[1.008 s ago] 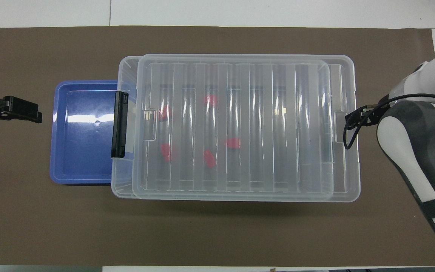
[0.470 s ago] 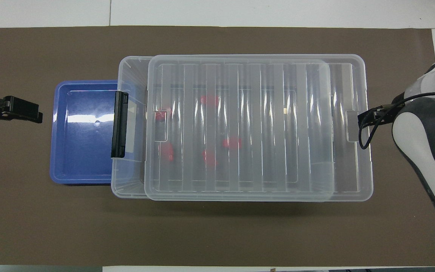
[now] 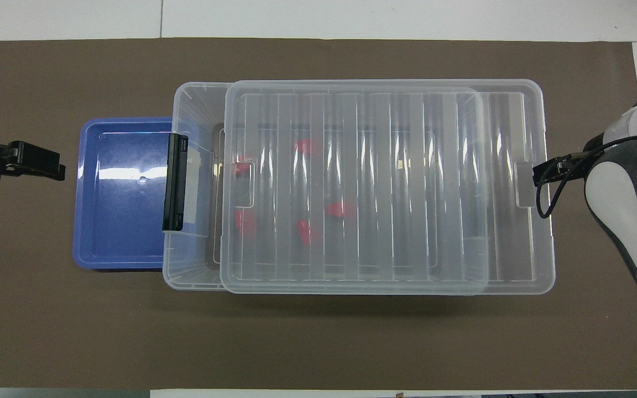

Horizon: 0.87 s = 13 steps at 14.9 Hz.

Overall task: Place red block in blue tray from box
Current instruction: 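Slide the clear lid away from the blue tray with the right gripper, then reach the left gripper into the opened box and grasp a red block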

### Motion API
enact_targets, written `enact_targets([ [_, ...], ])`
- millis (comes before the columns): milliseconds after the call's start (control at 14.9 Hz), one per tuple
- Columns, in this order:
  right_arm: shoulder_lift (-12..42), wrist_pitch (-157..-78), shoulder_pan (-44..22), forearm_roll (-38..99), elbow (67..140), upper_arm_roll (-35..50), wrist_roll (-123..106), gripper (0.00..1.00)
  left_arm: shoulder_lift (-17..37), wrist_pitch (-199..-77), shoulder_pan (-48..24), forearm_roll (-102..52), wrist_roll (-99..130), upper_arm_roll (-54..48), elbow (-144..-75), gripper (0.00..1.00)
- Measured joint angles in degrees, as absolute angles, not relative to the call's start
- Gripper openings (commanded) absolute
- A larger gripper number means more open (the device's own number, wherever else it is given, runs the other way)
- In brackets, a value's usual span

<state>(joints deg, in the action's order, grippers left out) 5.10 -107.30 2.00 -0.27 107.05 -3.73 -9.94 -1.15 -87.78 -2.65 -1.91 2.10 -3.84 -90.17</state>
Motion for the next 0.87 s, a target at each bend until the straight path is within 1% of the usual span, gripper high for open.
enact_targets([
  [605, 5.1, -108.4, 2.1, -0.3, 107.3, -8.9, -16.8, 1.0, -1.2, -88.1, -3.6, -1.9, 2.1, -4.6, -90.5, 1.0],
  [739, 5.1, -108.5, 2.1, -0.3, 107.3, -9.8, -18.2, 1.0, -1.6, -89.8, -5.6, -1.9, 2.8, -4.7, -92.1, 1.0],
  [874, 5.1, -108.5, 2.1, -0.3, 107.3, -10.5, -19.6, 1.0, -2.5, -94.2, -8.7, -1.9, 5.5, -4.8, -95.7, 1.0],
])
